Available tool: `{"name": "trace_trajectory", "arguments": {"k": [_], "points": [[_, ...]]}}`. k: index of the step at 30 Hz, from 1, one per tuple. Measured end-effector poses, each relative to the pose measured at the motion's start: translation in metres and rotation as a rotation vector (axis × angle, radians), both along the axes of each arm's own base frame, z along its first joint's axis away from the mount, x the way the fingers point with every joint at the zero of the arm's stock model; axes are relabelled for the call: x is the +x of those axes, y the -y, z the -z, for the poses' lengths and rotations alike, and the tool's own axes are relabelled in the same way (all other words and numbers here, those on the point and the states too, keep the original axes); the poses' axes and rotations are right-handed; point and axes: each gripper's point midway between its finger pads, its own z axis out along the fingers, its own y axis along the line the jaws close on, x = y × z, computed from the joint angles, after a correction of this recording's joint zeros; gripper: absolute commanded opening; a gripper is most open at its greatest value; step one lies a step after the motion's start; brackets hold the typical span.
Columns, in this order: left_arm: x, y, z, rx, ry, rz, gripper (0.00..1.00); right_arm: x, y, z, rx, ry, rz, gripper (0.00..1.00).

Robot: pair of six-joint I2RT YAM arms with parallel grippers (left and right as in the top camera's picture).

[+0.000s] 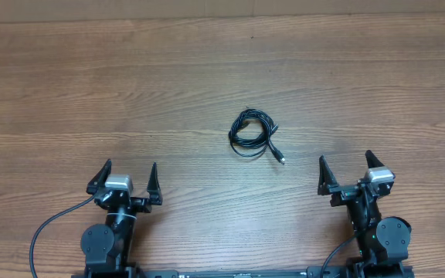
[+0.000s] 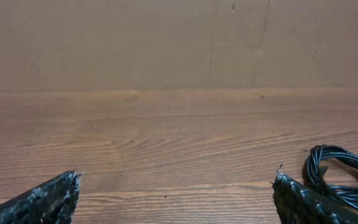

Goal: Untangle cables

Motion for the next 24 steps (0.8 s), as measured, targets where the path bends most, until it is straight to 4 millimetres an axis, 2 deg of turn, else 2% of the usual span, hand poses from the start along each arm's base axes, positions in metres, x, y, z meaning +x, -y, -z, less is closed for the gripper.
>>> {"name": "trace_trajectory", "arguments": {"k": [12, 17, 21, 24], "points": [[0.0, -0.001, 0.0, 0.022, 0.002, -0.002, 0.99, 0.0, 0.0, 0.0, 0.0, 0.0, 0.0, 1.0], [0.0, 0.003, -0.009, 0.023, 0.04, 0.017, 1.0, 0.0, 0.0, 0.0, 0.0, 0.0, 0.0, 1.0], [-0.001, 0.004, -0.006, 0.013, 0.021, 0.024, 1.0, 0.0, 0.0, 0.0, 0.0, 0.0, 0.0, 1.0], [-0.003, 0.003, -0.014, 0.0, 0.014, 0.014, 1.0, 0.0, 0.0, 0.0, 0.0, 0.0, 0.0, 1.0]]}}
